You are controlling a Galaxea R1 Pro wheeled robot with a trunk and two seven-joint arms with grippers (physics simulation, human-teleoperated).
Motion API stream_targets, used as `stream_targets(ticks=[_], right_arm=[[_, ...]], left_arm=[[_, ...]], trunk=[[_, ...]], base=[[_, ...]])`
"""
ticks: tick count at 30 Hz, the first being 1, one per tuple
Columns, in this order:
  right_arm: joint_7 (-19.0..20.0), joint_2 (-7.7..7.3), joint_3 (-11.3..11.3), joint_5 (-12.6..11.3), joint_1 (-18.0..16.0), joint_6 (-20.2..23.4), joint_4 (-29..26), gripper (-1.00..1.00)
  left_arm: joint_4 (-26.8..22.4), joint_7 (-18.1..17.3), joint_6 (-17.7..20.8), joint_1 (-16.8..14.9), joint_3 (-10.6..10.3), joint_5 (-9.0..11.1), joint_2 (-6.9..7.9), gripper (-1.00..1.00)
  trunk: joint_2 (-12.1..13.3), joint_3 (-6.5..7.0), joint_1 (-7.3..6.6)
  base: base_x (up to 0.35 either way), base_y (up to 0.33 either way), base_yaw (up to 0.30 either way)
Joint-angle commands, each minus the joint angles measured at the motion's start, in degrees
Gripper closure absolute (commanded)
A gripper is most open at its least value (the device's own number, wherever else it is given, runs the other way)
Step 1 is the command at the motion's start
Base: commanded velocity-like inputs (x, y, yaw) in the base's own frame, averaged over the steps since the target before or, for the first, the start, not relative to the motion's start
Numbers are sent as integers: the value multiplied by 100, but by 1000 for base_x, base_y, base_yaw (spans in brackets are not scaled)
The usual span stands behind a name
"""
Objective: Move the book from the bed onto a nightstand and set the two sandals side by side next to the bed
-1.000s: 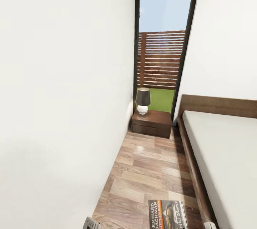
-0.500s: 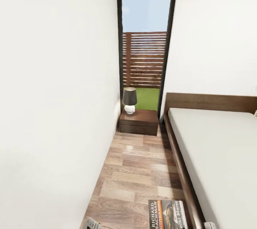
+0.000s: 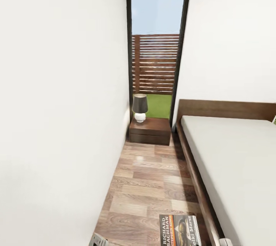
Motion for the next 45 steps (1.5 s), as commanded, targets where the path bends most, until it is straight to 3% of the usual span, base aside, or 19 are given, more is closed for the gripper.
stream_targets(ticks=[1, 23, 45], right_arm=[[13, 1, 43, -37, -8, -51, 15, 100], [13, 1, 41, -37, -7, -51, 18, 100], [13, 1, 39, -37, -7, -51, 21, 100]], left_arm=[[1, -17, -32, -3, 47, -61, -1, -100], [1, -17, -32, -3, 47, -61, -1, -100], [152, -8, -40, -2, 45, -66, -2, -100]], trunk=[[-7, -6, 3], [-7, -6, 3], [-7, -142, 3]], base=[[0, 54, -145], [0, 4, -264], [0, 0, -17]])
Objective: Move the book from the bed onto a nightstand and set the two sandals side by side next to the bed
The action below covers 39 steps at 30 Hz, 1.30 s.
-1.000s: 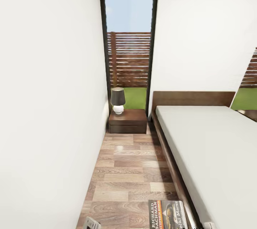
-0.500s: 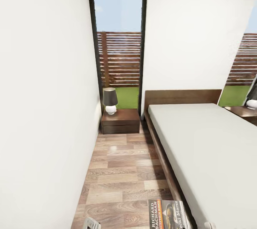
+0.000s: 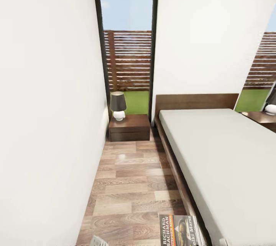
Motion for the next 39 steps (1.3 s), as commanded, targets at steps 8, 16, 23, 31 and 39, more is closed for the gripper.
stream_targets(ticks=[8, 16, 23, 31, 39], right_arm=[[15, 2, 43, -39, -10, -51, 16, 100], [15, 0, 45, -39, -10, -51, 15, 100], [15, 0, 47, -39, -10, -51, 10, 100], [15, 1, 47, -39, -10, -51, 13, 100], [15, 0, 48, -39, -10, -51, 8, 100]], left_arm=[[10, -16, -32, -6, 49, -64, -2, -100], [10, -16, -33, -6, 42, -64, -4, -100], [10, -16, -33, -6, 44, -64, -1, -100], [10, -16, -33, -6, 44, -64, -3, -100], [10, -16, -33, -6, 45, -64, -1, -100]], trunk=[[-14, -86, 4], [-14, -159, 4], [-14, -183, 4], [-14, -184, 4], [-14, -184, 4]], base=[[0, 0, 0], [0, 0, 0], [0, 0, 0], [0, 0, -72], [0, 0, -205]])
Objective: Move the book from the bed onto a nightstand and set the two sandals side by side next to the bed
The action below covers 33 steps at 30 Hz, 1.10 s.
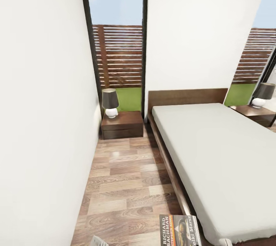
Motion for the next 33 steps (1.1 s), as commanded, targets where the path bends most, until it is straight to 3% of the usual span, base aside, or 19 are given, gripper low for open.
stream_targets(ticks=[1, 27, 33], right_arm=[[15, 1, 45, -38, -10, -51, 16, 100], [15, 1, 44, -38, -10, -51, 18, 100], [15, 4, 45, -38, -10, -51, 17, 100]], left_arm=[[2, -17, -32, -5, 49, -61, -1, -100], [1, -17, -32, -5, 50, -61, -2, -100], [1, -17, -32, -5, 52, -53, -1, -100]], trunk=[[-13, -13, 4], [-13, -115, 4], [-13, -115, 4]], base=[[0, 0, -34], [0, 0, 2], [226, 0, 0]])
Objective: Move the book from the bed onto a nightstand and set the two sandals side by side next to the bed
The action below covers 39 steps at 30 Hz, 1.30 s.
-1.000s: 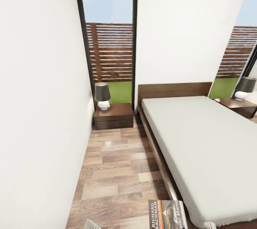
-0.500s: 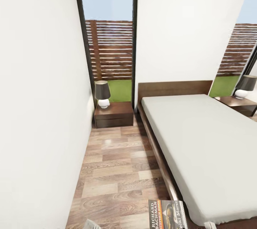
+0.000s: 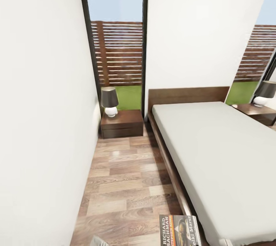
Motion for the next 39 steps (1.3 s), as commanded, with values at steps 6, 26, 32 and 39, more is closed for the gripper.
stream_targets(ticks=[6, 26, 32, 39], right_arm=[[15, 4, 41, -38, -10, -51, 15, 100], [19, -2, 37, -38, -10, -51, 14, 100], [12, -2, 37, -38, -10, -51, 20, 100], [13, -2, 34, -38, -10, -51, 23, 100]], left_arm=[[2, -16, -32, -5, 45, -62, -1, -100], [2, -15, -32, -5, 39, -64, -9, -100], [2, -8, -32, -5, 38, -66, -10, -100], [2, -8, -32, -6, 39, -66, -10, -100]], trunk=[[-12, -12, 7], [-12, -12, 7], [-12, -12, 7], [-12, -12, 7]], base=[[322, 0, 155], [327, 0, 98], [327, -9, 2], [325, -51, 0]])
